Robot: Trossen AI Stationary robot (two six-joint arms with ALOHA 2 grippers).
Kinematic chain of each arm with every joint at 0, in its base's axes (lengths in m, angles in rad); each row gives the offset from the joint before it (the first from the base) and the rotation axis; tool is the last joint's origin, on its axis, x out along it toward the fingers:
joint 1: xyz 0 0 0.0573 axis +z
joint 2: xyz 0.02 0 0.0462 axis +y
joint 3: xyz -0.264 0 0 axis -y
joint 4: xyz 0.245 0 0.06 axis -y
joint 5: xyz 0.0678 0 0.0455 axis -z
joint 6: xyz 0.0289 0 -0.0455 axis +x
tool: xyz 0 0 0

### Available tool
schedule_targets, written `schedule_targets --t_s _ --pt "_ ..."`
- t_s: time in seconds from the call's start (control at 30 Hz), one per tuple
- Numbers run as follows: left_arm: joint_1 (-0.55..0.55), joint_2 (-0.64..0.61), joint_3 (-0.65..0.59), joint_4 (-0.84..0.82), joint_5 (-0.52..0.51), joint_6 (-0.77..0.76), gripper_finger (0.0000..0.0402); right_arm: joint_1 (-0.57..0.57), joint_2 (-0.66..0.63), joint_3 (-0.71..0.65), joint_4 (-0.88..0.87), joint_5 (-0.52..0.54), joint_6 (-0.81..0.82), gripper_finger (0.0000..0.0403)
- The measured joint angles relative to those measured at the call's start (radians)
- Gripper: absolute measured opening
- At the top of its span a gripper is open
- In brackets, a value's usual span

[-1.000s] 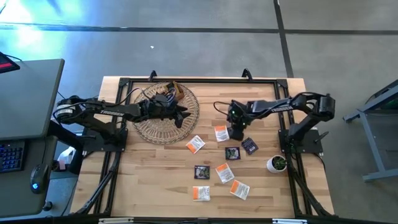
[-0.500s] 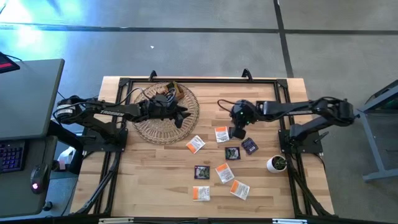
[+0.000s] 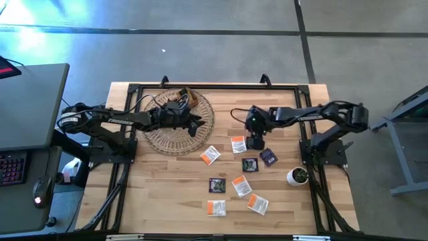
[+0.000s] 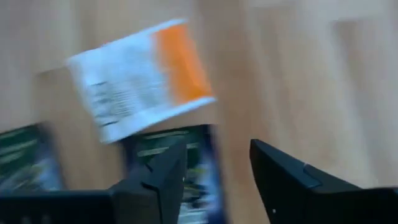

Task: Pick & Place Tea
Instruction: Put the purple tea bag into the middle section of the wooden organizer

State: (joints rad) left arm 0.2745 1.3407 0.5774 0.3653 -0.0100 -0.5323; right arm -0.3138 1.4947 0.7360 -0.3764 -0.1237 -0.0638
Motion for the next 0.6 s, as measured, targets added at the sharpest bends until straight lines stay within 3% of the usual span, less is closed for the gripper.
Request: schedule_targets --t_s 0.1,0.3,0.6 --pt "0.0 0.0 0.0 0.0 0.0 0.0 0.0184 0.005 0.019 0.0 0.01 -0.091 -0.076 0.019" --pt "0.0 0.0 0.0 0.0 0.001 0.001 0.0184 0.004 0.078 0.001 0.066 0.0 -0.181 0.0197" --pt "0.0 0.0 0.0 -0.001 0.001 0.003 0.0184 -0.007 0.174 0.01 0.063 -0.006 -0.182 0.0197"
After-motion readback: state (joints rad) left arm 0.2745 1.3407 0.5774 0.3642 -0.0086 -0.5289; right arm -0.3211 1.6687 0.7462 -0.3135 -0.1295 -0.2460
